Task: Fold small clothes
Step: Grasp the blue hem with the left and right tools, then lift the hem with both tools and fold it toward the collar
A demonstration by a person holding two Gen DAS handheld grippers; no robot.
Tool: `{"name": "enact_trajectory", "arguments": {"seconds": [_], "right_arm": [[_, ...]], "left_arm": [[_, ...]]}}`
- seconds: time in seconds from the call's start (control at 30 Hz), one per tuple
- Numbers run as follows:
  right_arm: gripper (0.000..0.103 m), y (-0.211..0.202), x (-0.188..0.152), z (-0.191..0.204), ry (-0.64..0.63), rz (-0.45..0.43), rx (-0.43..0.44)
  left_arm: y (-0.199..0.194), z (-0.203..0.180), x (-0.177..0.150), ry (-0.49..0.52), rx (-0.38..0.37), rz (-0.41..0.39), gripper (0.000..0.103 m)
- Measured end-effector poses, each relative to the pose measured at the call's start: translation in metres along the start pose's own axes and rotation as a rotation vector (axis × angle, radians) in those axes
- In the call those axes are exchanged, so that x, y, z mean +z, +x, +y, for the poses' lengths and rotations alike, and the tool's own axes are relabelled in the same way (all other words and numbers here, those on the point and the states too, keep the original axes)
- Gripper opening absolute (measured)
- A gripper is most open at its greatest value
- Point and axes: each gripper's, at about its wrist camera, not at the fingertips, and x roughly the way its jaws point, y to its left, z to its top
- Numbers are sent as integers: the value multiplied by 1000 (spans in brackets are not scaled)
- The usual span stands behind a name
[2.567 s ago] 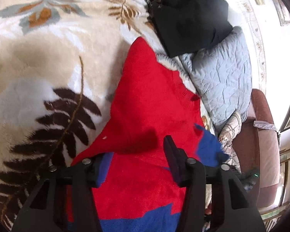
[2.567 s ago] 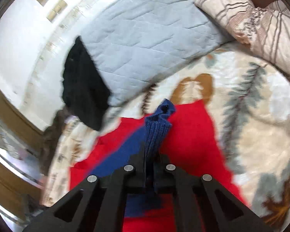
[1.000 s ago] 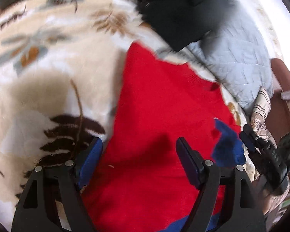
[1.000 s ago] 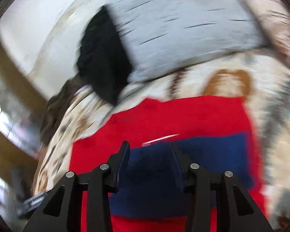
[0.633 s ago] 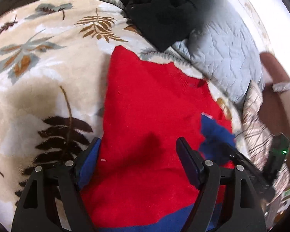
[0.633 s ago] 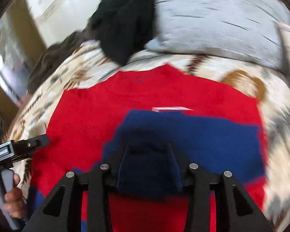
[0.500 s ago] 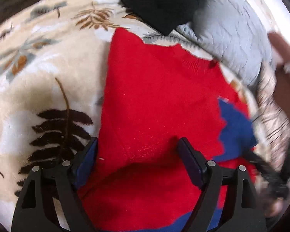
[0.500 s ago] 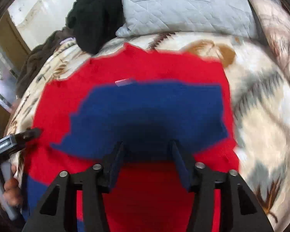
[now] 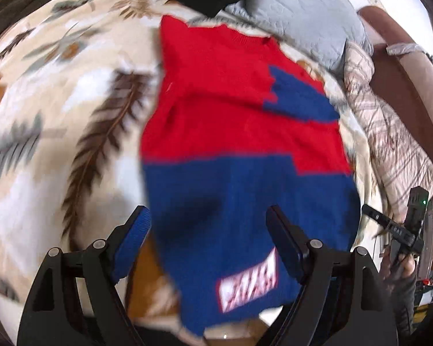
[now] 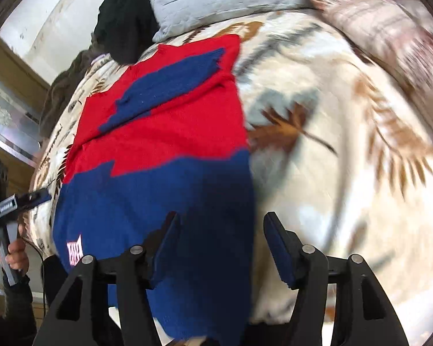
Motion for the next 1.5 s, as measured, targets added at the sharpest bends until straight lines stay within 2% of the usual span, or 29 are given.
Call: {"name": "enact_trajectory", "arguments": {"seconds": [0.1,0.17,0.3,0.4,0.53,0.63,0.67,0.73,0.77,0.8,0.83,0.87,0.97,1.0,1.03,1.1,1.17,1.2,1.27,1.3,1.33,1.37,1.5], "right_arm": [[63,-4,-26,-16,52,16,13],[64,-3,-40,-22,83,31,38],[64,8,-58,-16,69,73,100],[68,6,-70,-10,1,81,93],[69,9,-79,-15,0,130,131],[69,11,-80,-18,10,130,151],[68,12,-80,-17,2,135,153],[57,11,-82,-12,-46,143,134],[45,12,-83,-9,-61,149,117],[31,12,-84,-8,-74,158,101],[21,12,-85,-9,-78,167,96],[5,12,-86,-11,-69,184,133],[5,8,-89,-10,-69,175,177],[5,6,-90,-9,-67,166,192],[11,5,-89,-10,-43,156,216],[13,10,-88,-16,22,161,244],[22,16,-87,-22,60,180,263],[22,20,-86,-21,69,189,264],[22,20,-87,-19,55,181,263],[10,18,-86,-15,31,177,257],[5,16,-87,-10,15,172,258],[5,14,-87,-6,5,164,261],[5,-9,-80,-2,-14,97,307]], "left_arm": [[3,1,-29,-10,1,40,83],[10,0,-45,-23,-28,75,83],[31,-1,-73,-75,-72,153,83],[27,-9,-85,-48,-44,110,83],[33,-12,-90,-50,-50,103,84],[34,-16,-92,-52,-37,93,84],[34,-18,-92,-52,-45,93,81],[32,-17,-98,-50,-61,100,63],[30,-15,-101,-46,-65,102,46],[30,-14,-103,-50,-81,111,21],[32,-11,-104,-68,-115,133,8],[34,-8,-104,-91,-153,150,8],[33,3,-104,-147,-213,143,8],[35,6,-105,-163,-230,145,8],[37,9,-107,-177,-247,147,8],[39,11,-108,-186,-269,155,10],[41,9,-109,-183,-281,163,17],[42,8,-109,-183,-293,164,23],[41,5,-108,-173,-295,160,26],[41,2,-108,-161,-291,159,25],[39,-2,-107,-141,-281,154,19],[36,-5,-106,-120,-278,148,8],[19,-2,-97,-127,-360,126,8]]}}
